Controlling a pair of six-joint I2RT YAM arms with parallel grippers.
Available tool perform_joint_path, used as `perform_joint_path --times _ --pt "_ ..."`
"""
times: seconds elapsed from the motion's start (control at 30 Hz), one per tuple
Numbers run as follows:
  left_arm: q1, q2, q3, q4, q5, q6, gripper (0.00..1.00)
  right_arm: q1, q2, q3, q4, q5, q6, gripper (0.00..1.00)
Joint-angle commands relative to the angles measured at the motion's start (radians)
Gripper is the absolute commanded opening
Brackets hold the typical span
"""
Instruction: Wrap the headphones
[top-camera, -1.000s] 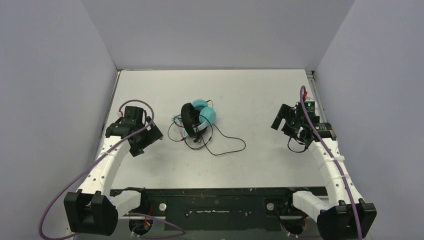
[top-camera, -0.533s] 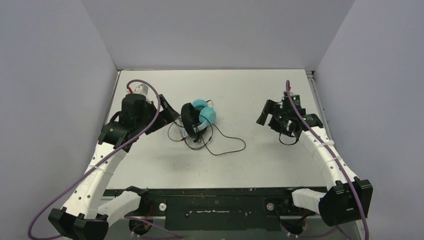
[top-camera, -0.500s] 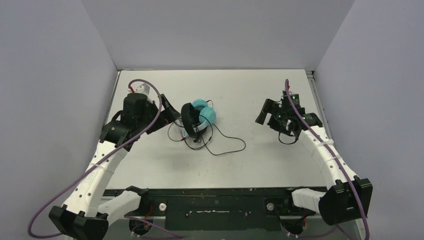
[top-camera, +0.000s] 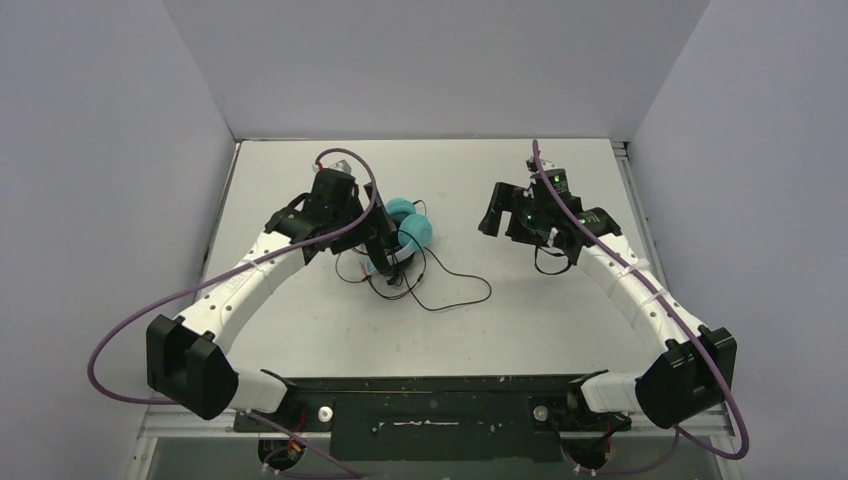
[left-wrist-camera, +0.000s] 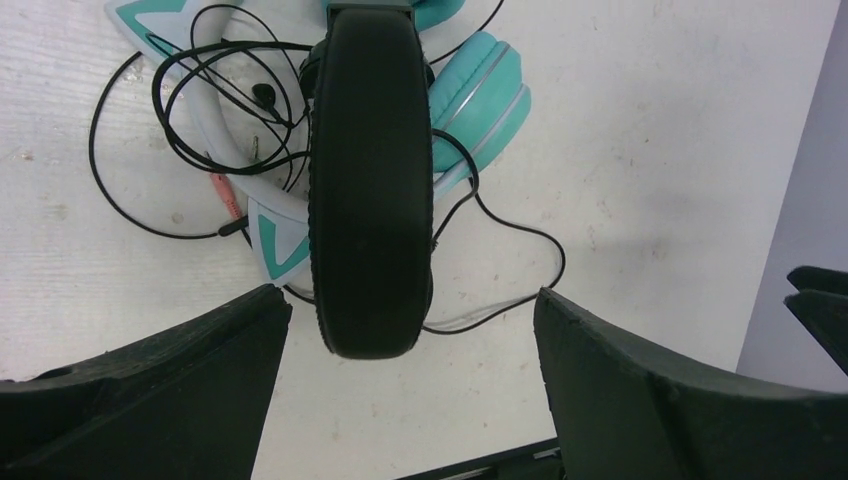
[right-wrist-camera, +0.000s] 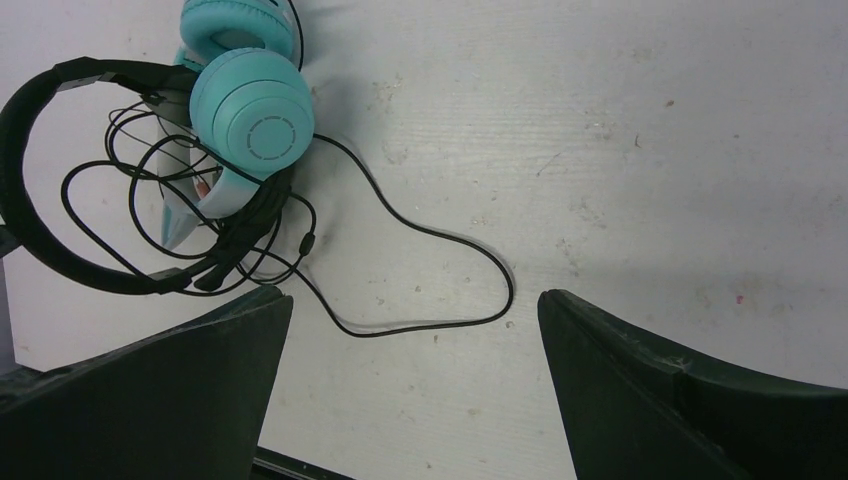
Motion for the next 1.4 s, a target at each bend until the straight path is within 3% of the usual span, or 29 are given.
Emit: perform_joint_path --times 0.0,0.23,0.4,0.47,0.6,0.7,0.93,1.03,1.17,1.37 --pt "-0.025 0.070 0.079 0.055 -0.070 -0.016 0.88 0.009 -0.002 0.030 0.054 0.010 -0.016 1.00" --pt "-0.076 0.194 0.154 0.023 -0.127 0.015 0.77 0.017 -0.001 0.037 0.080 -0.024 -0.052 1.00" --pt "-0.092 0.257 0.172 0.081 -0.038 0.024 0.38 0.021 0.004 0.049 0.080 -0.020 -0.078 1.00" --pt "-0.095 0.274 0.181 0.129 0.017 0.017 0.28 0.020 0.002 0.051 0.079 -0.013 -0.084 1.00" --pt "-0.100 0.291 0.208 0.211 0.108 -0.029 0.29 0.021 -0.001 0.049 0.096 -0.058 -0.110 1.00" --pt "-0.102 0.292 0.176 0.344 0.213 -0.120 0.32 0.023 0.003 0.042 0.154 -0.187 -0.137 1.00" --pt "-0.118 0.293 -0.004 0.713 0.424 -0.332 0.67 0.053 0.002 0.046 0.259 -0.304 -0.144 1.00" --pt "-0.116 0.250 -0.021 0.687 0.414 -0.315 0.74 0.065 -0.001 0.034 0.296 -0.335 -0.145 1.00" --pt "-0.085 0.188 -0.079 0.660 0.403 -0.305 0.73 0.110 0.012 0.031 0.337 -0.337 -0.141 1.00" --pt "-0.068 0.160 -0.102 0.648 0.414 -0.275 0.61 0.201 0.045 0.043 0.365 -0.150 -0.129 1.00"
